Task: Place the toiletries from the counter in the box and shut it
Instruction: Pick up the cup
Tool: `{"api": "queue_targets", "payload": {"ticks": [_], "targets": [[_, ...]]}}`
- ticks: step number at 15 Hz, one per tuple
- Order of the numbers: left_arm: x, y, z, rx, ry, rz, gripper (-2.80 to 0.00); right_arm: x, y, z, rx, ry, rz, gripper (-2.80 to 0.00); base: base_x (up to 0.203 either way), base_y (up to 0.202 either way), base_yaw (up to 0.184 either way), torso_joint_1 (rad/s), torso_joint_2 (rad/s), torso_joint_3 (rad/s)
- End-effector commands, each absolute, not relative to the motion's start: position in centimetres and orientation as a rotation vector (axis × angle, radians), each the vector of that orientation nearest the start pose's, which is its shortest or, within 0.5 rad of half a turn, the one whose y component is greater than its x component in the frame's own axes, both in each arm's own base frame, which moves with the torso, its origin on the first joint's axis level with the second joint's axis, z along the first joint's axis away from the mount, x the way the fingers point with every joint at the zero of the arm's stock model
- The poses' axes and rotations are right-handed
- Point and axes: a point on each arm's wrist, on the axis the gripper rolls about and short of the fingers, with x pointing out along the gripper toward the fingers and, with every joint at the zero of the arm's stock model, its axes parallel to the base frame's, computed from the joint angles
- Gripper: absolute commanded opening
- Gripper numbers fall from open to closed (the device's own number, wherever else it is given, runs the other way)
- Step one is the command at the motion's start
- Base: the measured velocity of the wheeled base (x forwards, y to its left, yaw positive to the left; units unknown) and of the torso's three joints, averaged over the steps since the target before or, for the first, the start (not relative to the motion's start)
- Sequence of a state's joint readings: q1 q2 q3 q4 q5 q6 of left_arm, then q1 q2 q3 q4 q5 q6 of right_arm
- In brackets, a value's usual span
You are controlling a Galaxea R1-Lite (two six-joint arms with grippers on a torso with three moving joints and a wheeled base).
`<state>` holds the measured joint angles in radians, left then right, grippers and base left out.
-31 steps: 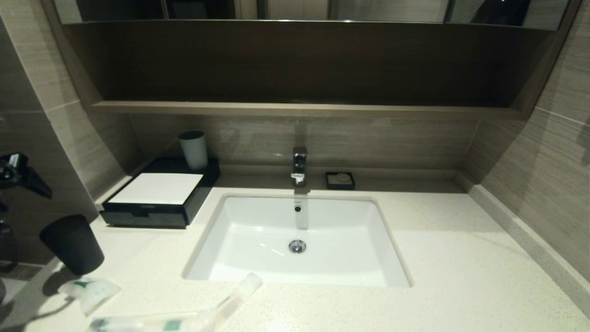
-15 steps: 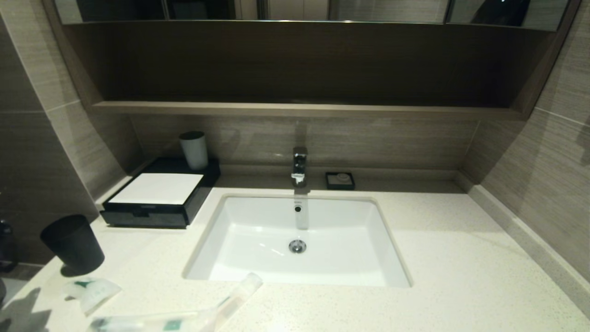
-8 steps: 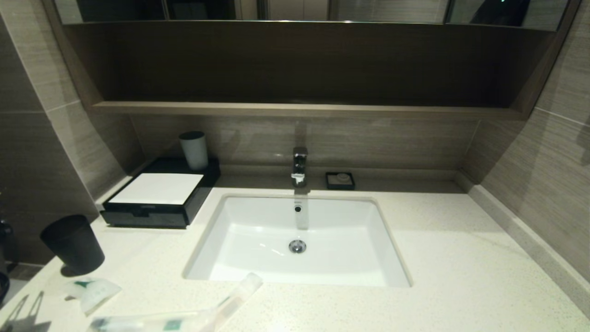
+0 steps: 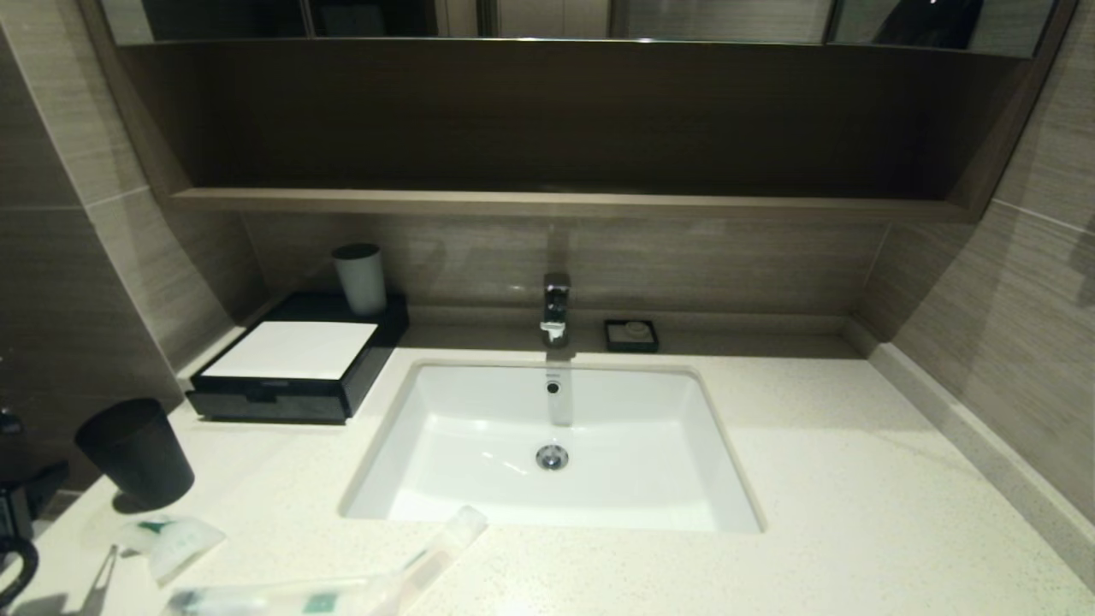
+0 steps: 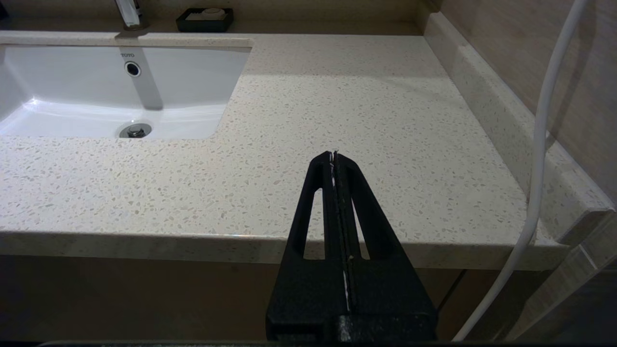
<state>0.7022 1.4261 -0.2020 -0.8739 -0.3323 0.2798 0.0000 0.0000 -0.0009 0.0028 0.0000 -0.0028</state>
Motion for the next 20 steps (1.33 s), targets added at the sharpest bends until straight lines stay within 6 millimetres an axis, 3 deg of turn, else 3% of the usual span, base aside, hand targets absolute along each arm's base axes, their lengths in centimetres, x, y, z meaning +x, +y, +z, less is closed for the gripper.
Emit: {"api": "queue_targets", "payload": {"ticks": [1,7,20], "targets": [[15.0,11.4,11.4,0.096,0.361,0.298,0.00,-2.3,0.0,7.6,-0.003,0.002,0.000,-2.80,0.000,0.000,0.000,0.000,0.00,0.000],[16.1,11.1,9.9,0.080,0.325,0.256,0.00,-2.3,0.0,7.5,-0.003,0.003,0.000,-2.80,0.000,0.000,0.000,0.000,0.00,0.000],[18.4,11.9,9.5,0.074,0.281,0.234,0.00,-2.3,0.0,7.5,-0.003,0.003,0.000,-2.80,0.000,0.000,0.000,0.000,0.00,0.000]]}}
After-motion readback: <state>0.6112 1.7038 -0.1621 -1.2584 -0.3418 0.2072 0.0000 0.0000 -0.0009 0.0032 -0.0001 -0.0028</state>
